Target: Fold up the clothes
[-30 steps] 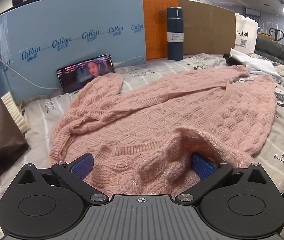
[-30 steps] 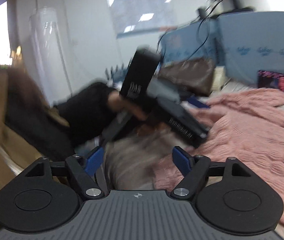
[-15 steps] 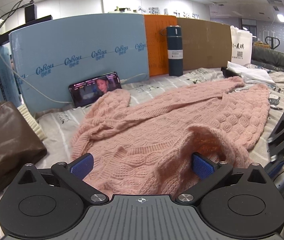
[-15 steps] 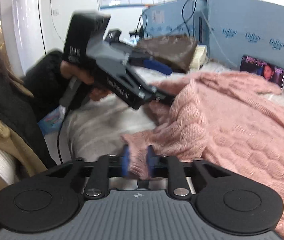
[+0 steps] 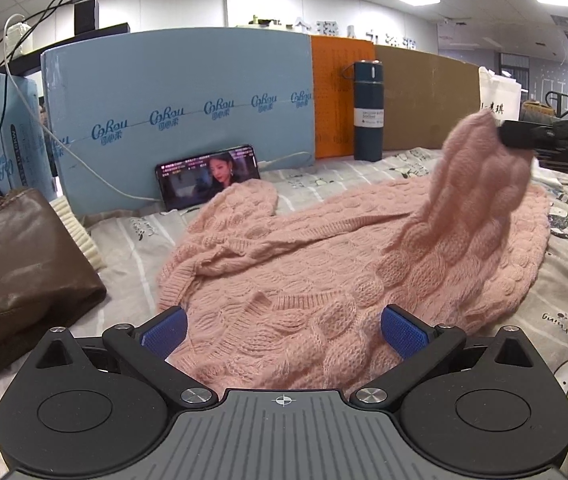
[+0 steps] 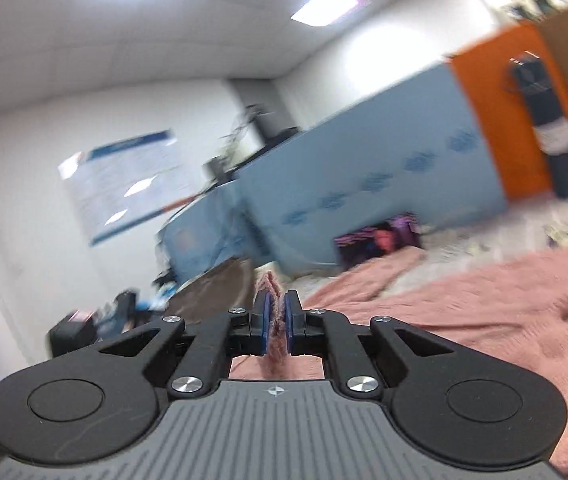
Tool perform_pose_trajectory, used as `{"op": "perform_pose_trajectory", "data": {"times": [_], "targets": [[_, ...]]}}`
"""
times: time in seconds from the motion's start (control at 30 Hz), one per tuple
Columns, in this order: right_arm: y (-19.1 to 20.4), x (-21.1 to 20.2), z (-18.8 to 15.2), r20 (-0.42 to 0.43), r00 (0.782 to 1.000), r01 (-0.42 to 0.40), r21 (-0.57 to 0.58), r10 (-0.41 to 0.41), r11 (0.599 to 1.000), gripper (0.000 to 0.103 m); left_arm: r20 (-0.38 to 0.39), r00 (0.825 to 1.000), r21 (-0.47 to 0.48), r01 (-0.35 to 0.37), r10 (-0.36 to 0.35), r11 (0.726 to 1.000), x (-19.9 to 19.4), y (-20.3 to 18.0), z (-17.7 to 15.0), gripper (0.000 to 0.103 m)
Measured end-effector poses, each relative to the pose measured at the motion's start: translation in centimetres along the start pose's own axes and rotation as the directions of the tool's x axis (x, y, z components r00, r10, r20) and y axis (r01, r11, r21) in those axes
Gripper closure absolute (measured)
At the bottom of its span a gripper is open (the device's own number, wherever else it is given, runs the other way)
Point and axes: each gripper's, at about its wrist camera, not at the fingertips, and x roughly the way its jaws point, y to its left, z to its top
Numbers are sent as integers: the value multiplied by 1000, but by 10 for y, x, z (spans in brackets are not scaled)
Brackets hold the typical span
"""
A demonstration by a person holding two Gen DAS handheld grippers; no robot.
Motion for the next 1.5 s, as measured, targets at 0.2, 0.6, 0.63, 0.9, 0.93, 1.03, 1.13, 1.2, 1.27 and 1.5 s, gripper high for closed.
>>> {"op": "perform_pose_trajectory", "data": {"times": [0.2,0.6,0.63,0.9,0.93,1.03,1.13,1.2,1.27,1.5], "targets": [[-29,5,-9,-30,989,144,103,-142,984,95,-30,999,39,-42,43,998,5,-5,-2,0],[-52,8,-18,-60,965,261,203,-254,944,51,-24,998,63,-58,60,996,5,-10,0,0],[-49,8,-17,-58,960,279,177,-273,944,47,-24,998,67,-58,60,996,5,-11,0,0],[-16,46,-34,-215,848,430,-257,-485,866,40,-78,996,74,-46,52,996,14,-13,-2,0],[-15,51,-37,-232,830,438,-291,-507,851,40,-90,995,59,-41,46,997,14,-12,-2,0],[-17,55,-40,-249,817,444,-305,-521,843,38,-109,992,-22,62,-64,998,14,-2,0,0],[-19,50,-31,-223,836,437,-282,-502,854,37,-61,993,-43,97,-99,994,8,5,6,0],[-18,47,-22,-196,851,431,-268,-487,862,36,1,996,-53,88,-88,995,3,11,14,0],[-16,45,-11,-160,869,419,-262,-468,869,34,66,995,-77,75,-70,994,-2,18,26,0],[-2,50,34,-15,927,357,-271,-375,894,20,213,976,-111,-34,57,993,1,44,81,0]]}}
